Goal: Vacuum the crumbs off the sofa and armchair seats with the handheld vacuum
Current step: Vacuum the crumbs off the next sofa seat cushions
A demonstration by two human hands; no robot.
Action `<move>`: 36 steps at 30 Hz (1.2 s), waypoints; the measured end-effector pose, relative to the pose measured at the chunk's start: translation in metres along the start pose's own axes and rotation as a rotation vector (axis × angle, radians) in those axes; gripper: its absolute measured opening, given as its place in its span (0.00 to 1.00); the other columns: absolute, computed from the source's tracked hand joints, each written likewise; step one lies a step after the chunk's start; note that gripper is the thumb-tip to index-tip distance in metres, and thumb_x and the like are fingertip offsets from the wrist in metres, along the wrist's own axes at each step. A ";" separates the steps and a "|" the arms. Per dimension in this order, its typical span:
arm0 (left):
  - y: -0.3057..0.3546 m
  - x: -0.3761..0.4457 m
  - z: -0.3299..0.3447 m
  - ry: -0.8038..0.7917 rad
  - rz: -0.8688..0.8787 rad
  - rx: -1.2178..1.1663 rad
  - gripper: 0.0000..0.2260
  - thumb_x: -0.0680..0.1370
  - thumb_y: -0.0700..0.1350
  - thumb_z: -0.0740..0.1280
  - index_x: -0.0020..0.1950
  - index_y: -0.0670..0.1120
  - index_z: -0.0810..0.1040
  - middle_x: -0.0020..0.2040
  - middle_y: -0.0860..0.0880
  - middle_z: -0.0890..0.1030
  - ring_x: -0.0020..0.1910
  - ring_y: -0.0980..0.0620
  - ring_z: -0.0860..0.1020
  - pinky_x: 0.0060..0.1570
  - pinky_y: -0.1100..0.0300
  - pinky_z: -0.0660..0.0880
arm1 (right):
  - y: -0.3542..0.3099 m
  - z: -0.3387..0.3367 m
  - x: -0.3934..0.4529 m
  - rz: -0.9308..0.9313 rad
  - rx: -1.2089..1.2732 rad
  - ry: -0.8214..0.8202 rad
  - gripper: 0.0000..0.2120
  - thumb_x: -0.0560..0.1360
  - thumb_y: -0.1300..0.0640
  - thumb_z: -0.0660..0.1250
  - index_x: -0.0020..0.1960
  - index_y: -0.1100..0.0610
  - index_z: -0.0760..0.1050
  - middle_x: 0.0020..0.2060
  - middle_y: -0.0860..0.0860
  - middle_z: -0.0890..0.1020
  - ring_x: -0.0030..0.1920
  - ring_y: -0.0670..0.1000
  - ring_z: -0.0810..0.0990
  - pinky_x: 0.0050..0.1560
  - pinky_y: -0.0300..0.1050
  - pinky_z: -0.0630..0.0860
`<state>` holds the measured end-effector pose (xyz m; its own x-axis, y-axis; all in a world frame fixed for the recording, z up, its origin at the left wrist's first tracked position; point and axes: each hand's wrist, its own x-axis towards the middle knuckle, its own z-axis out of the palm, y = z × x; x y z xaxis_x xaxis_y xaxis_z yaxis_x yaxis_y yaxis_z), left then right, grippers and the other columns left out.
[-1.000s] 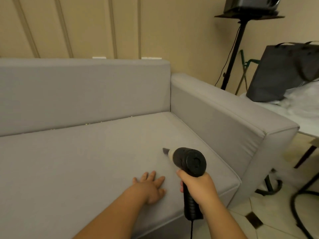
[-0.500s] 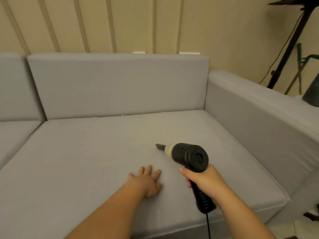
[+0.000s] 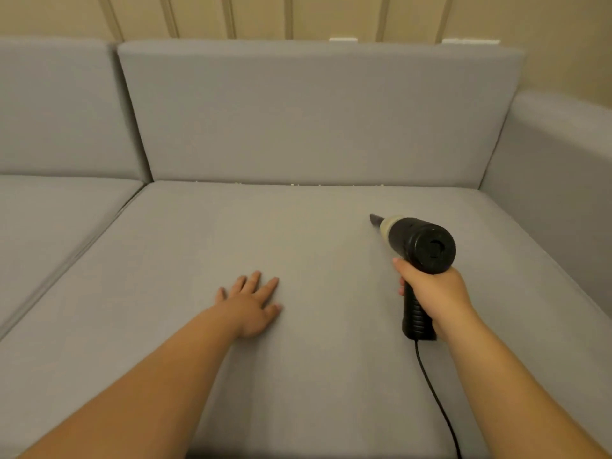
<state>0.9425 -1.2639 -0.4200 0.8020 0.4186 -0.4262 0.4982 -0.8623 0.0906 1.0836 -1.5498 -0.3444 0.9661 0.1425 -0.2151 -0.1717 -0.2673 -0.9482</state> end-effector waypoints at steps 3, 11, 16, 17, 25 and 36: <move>-0.012 0.002 0.000 0.011 -0.004 -0.006 0.30 0.84 0.67 0.48 0.83 0.63 0.42 0.85 0.52 0.40 0.84 0.46 0.42 0.79 0.39 0.44 | 0.000 0.019 -0.002 -0.039 -0.029 -0.057 0.11 0.75 0.52 0.78 0.48 0.59 0.82 0.37 0.55 0.85 0.39 0.54 0.85 0.50 0.53 0.82; -0.029 -0.014 -0.006 0.015 -0.042 -0.060 0.32 0.84 0.66 0.50 0.84 0.59 0.42 0.85 0.52 0.39 0.84 0.47 0.41 0.79 0.37 0.46 | -0.002 0.038 -0.038 -0.076 -0.115 -0.218 0.12 0.75 0.51 0.78 0.45 0.60 0.82 0.34 0.53 0.85 0.35 0.51 0.85 0.47 0.51 0.83; -0.048 -0.039 -0.001 -0.023 -0.134 -0.066 0.34 0.83 0.69 0.50 0.84 0.59 0.42 0.84 0.55 0.39 0.83 0.47 0.41 0.77 0.30 0.48 | -0.007 0.033 -0.074 -0.016 -0.048 -0.371 0.11 0.75 0.53 0.78 0.50 0.60 0.83 0.36 0.55 0.86 0.37 0.54 0.85 0.51 0.57 0.84; -0.052 -0.044 0.001 -0.039 -0.149 -0.065 0.35 0.83 0.69 0.50 0.84 0.58 0.42 0.85 0.54 0.39 0.83 0.47 0.41 0.77 0.31 0.48 | -0.008 0.032 -0.079 -0.010 -0.049 -0.391 0.11 0.75 0.52 0.79 0.50 0.59 0.84 0.35 0.55 0.86 0.37 0.54 0.85 0.51 0.57 0.84; -0.053 -0.077 0.005 -0.089 -0.143 -0.044 0.34 0.84 0.67 0.49 0.85 0.55 0.43 0.85 0.52 0.40 0.84 0.46 0.43 0.79 0.35 0.48 | -0.018 0.029 -0.122 -0.098 -0.200 -0.542 0.11 0.75 0.52 0.78 0.46 0.59 0.83 0.35 0.55 0.86 0.35 0.53 0.85 0.49 0.55 0.83; -0.044 -0.096 0.002 -0.182 -0.112 -0.014 0.34 0.84 0.67 0.50 0.85 0.55 0.43 0.85 0.50 0.41 0.84 0.43 0.43 0.80 0.40 0.47 | -0.011 0.032 -0.150 -0.171 -0.322 -0.589 0.12 0.76 0.49 0.77 0.42 0.58 0.81 0.32 0.52 0.85 0.33 0.49 0.84 0.46 0.49 0.81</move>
<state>0.8425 -1.2665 -0.3852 0.6692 0.4525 -0.5894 0.5868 -0.8084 0.0456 0.9341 -1.5375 -0.3095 0.6932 0.6773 -0.2466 0.1272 -0.4516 -0.8831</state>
